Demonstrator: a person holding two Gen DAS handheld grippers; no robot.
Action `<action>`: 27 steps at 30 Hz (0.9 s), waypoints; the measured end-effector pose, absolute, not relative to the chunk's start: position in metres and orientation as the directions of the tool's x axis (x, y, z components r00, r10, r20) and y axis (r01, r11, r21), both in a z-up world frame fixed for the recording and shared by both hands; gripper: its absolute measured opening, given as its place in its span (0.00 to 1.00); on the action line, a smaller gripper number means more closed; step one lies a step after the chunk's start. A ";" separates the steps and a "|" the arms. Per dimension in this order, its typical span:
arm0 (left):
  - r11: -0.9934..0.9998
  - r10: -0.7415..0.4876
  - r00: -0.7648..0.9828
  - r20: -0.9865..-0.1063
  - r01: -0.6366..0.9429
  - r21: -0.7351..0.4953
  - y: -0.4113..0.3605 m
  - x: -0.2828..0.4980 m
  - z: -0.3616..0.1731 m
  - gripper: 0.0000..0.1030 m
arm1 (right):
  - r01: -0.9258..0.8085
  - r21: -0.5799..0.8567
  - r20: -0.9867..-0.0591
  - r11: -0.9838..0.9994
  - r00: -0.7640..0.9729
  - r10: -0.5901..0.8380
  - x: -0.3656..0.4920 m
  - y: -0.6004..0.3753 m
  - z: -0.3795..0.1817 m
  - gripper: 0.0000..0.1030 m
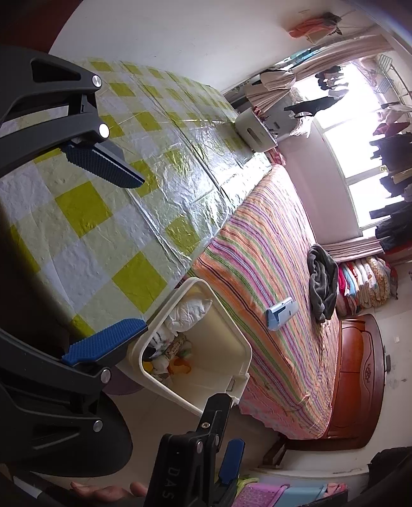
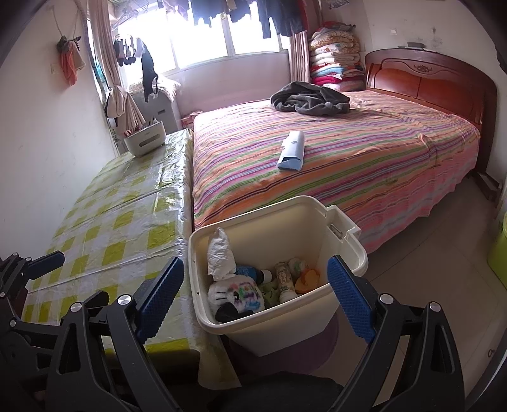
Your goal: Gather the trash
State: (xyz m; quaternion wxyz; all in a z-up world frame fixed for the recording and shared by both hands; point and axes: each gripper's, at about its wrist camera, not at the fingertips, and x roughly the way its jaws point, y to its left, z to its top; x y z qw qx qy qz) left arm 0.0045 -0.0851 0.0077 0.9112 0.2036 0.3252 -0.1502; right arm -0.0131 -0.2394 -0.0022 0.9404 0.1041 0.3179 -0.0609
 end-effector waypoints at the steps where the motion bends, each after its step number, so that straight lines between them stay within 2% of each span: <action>1: 0.873 -0.141 0.743 -0.654 0.405 0.271 -0.085 0.005 0.008 0.80 | 0.179 0.156 -0.611 0.971 0.790 -0.048 -0.013 -0.239 -0.002 0.88; 21: 0.885 -0.141 0.741 -0.656 0.391 0.251 -0.075 0.005 0.005 0.80 | 0.153 0.140 -0.623 0.978 0.782 -0.033 -0.005 -0.227 -0.002 0.88; 27: 0.903 -0.126 0.753 -0.646 0.356 0.239 -0.059 0.011 0.009 0.80 | 0.100 0.147 -0.634 0.984 0.773 0.016 0.015 -0.209 0.000 0.88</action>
